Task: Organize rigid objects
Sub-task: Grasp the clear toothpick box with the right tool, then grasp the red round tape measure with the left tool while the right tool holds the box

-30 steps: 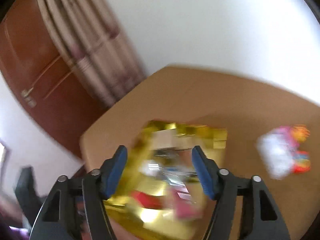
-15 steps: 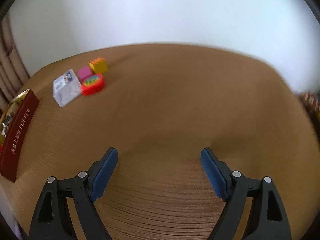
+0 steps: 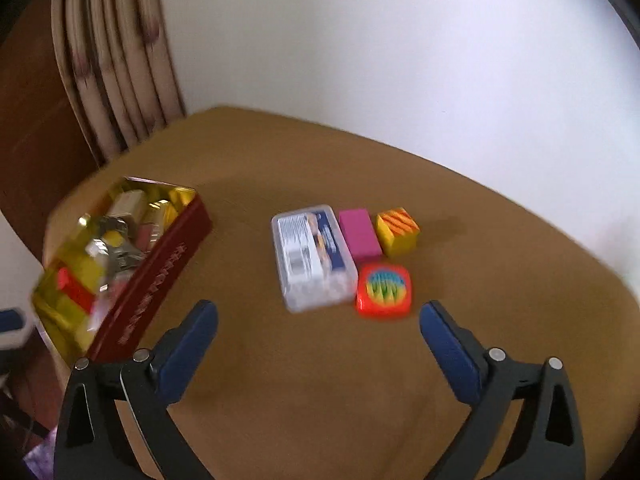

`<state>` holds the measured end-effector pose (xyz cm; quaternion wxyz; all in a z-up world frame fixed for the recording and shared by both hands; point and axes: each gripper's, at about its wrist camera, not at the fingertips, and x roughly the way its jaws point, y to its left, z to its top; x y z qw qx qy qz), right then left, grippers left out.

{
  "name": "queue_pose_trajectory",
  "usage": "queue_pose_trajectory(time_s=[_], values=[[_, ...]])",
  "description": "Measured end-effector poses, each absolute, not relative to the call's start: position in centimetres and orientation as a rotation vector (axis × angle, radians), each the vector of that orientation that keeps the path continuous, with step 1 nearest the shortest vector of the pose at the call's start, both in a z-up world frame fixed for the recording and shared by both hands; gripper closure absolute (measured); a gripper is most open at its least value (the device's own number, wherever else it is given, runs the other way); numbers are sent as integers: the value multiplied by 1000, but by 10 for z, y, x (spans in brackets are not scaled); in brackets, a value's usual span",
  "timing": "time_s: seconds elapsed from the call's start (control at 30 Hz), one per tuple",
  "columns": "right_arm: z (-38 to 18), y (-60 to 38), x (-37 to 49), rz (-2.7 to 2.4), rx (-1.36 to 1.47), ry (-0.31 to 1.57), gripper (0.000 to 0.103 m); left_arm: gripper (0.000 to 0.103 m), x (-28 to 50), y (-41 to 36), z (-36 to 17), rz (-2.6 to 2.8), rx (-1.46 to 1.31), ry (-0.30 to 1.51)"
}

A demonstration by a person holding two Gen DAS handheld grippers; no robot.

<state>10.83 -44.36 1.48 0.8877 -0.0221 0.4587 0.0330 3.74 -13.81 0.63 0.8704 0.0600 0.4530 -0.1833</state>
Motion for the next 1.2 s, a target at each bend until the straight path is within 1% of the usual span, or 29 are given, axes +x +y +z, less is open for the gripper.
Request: queue_pose_trajectory(time_s=[0.1,0.4,0.5,0.57,0.6,0.63,0.7,0.87,1.03,1.2], values=[[5,-442,137,55,-74,1021,2,67,45,-130,3,-380,99,969],[-19,-447,178,34,-115,1163,3,66,60,-111,-14,-367,32,1007],[-23,-445,183,39,-124,1187,6,66,62,-107,-20,-372,14,1024],[-32,-440,188,41,-130,1232,14,66,63,-105,-23,-367,10,1034],[-39,-438,190,42,-135,1266,30,66,64,-104,-24,-366,7,1038],[-42,-436,190,39,-149,1277,38,66,65,-103,-25,-365,1,1044],[-40,-432,189,33,-175,1263,45,66,67,-102,-27,-362,-8,1051],[-7,-445,151,62,-26,1160,47,66,68,-100,-25,-358,-25,1052],[31,-501,56,-23,163,1038,47,66,61,-113,-13,-379,17,1028],[28,-572,-20,-250,190,1059,47,66,62,-152,1,-478,73,1042]])
